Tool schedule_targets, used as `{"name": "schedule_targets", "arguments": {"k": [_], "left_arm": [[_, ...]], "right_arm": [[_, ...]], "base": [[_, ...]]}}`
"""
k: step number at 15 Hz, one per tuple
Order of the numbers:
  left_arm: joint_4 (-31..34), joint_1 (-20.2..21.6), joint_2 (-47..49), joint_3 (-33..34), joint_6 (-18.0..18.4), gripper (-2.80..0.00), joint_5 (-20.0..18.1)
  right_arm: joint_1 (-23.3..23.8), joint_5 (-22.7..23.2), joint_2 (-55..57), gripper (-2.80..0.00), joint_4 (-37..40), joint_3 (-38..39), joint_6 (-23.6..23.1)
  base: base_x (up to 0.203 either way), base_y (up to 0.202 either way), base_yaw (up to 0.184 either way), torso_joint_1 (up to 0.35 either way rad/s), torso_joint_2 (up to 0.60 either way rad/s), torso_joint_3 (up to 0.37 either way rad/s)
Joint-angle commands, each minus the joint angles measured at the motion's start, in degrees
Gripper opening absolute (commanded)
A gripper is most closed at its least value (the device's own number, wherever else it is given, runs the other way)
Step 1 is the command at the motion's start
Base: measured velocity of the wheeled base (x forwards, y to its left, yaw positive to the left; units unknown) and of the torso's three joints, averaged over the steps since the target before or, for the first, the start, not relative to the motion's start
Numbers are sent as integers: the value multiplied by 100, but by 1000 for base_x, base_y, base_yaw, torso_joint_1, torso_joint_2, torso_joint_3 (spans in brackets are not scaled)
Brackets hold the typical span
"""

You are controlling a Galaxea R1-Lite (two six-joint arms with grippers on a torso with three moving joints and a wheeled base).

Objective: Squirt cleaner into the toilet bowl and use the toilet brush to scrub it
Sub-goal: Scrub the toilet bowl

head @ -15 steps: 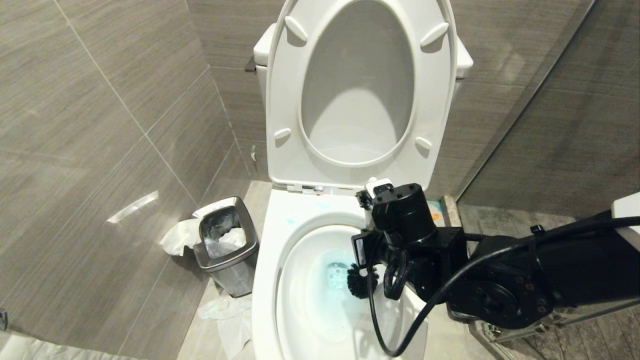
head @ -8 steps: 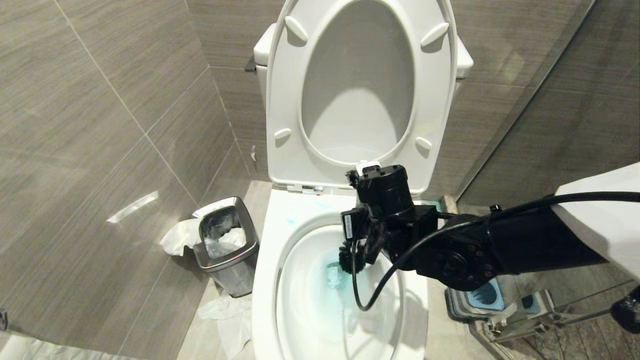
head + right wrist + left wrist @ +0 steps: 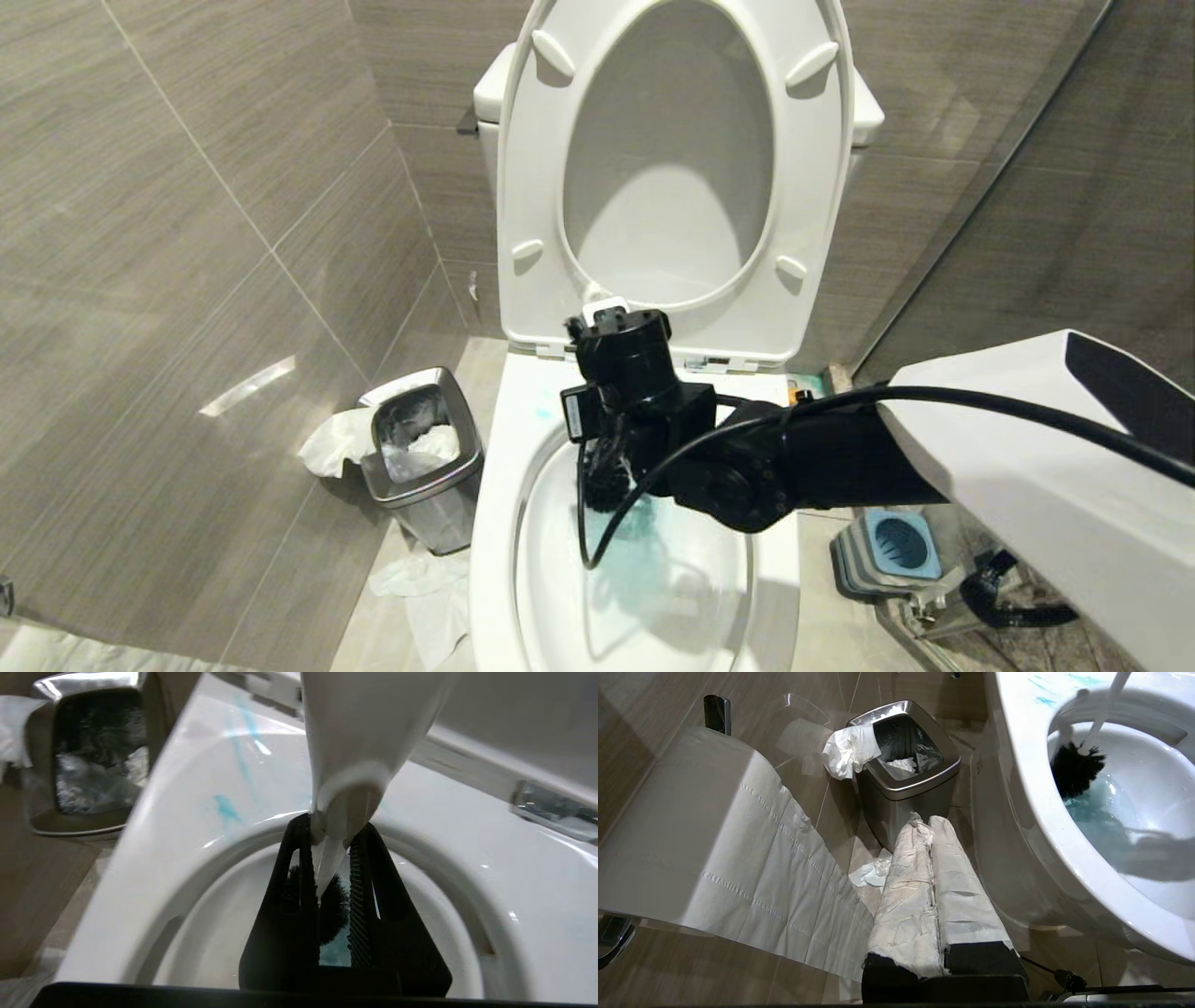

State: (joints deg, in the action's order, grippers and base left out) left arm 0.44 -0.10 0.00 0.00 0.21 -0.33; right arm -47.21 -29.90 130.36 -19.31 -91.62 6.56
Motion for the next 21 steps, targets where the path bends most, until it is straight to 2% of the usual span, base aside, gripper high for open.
{"name": "schedule_targets", "arguments": {"k": [1,3,8,12,16,21], "left_arm": [[0,1,9,18,2,-280,-2],[0,1,9,18,-2,-280,-2],[0,1,9,18,2,-280,-2],[0,0,9,18,-3,-280,-2],[0,1,9,18,-3,-280,-2],[0,1,9,18,-1,-280,-2]], "right_arm": [[-305,-20,116,-280,-3,-18,16],[-538,-32,-30,-280,-9,231,57],[-1065,-32,-917,-280,-29,1584,392],[-1202,-30,-1737,-280,-51,2799,667],[-939,-43,-2401,-280,-72,3638,902],[-184,-44,-2553,-280,-433,3814,758]], "base": [[0,0,0,0,0,0],[0,0,0,0,0,0],[0,0,0,0,0,0],[0,0,0,0,0,0],[0,0,0,0,0,0],[0,0,0,0,0,0]]}}
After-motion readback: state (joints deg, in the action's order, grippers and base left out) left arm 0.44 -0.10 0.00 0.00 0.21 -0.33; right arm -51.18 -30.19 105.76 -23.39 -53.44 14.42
